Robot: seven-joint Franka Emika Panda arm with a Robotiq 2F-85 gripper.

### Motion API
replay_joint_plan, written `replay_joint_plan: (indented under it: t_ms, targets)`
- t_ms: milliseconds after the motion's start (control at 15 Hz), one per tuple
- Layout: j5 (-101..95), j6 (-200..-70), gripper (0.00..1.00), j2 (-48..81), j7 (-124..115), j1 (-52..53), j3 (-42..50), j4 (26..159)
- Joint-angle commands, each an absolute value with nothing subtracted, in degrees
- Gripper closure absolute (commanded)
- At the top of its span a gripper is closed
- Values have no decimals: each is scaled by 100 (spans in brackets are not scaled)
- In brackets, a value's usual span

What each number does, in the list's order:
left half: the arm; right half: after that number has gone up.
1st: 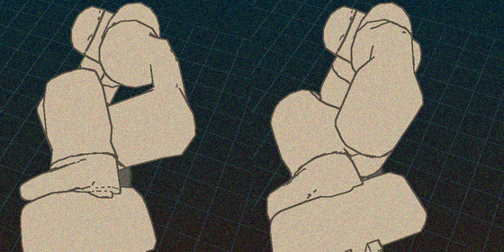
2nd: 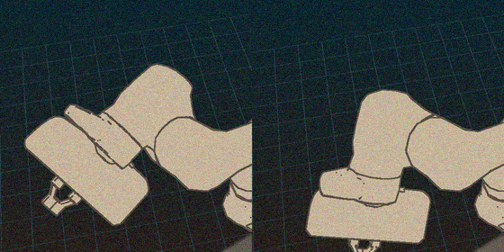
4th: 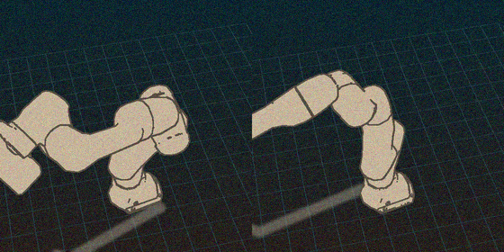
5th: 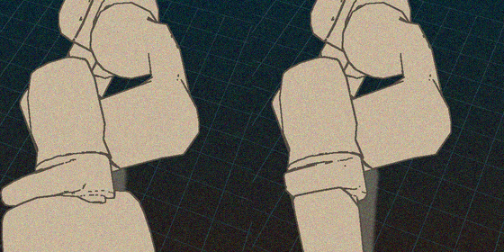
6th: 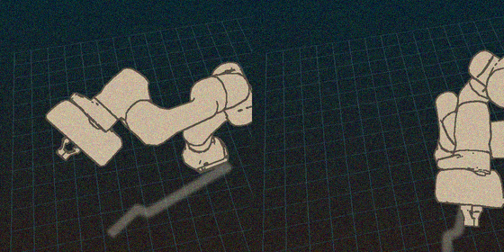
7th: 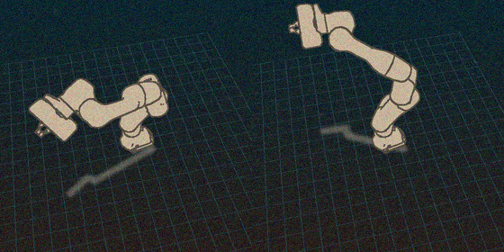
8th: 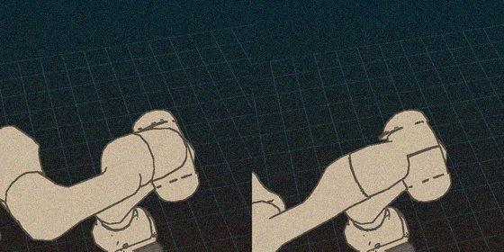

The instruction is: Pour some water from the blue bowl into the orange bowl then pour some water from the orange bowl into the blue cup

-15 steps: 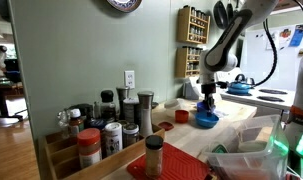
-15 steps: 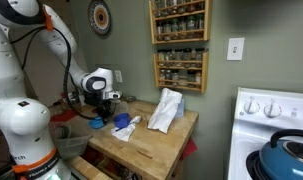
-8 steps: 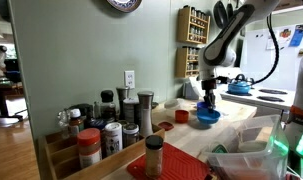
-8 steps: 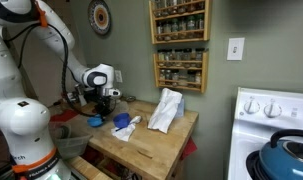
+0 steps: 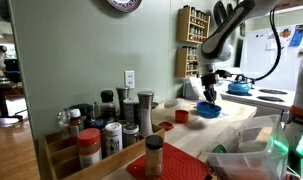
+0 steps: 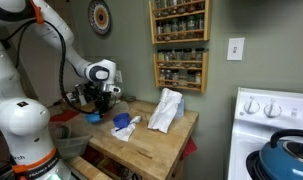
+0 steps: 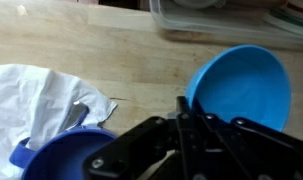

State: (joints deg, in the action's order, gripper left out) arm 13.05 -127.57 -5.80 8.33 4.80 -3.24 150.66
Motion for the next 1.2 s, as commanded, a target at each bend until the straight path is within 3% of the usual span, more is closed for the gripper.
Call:
replay_joint_plan:
  t_ms: [0,1133]
  targets:
    - [1171,-12454,99,-714,261,457,-356,14853]
    - [292,-12594,99,-281,-2039,496,-646,14122]
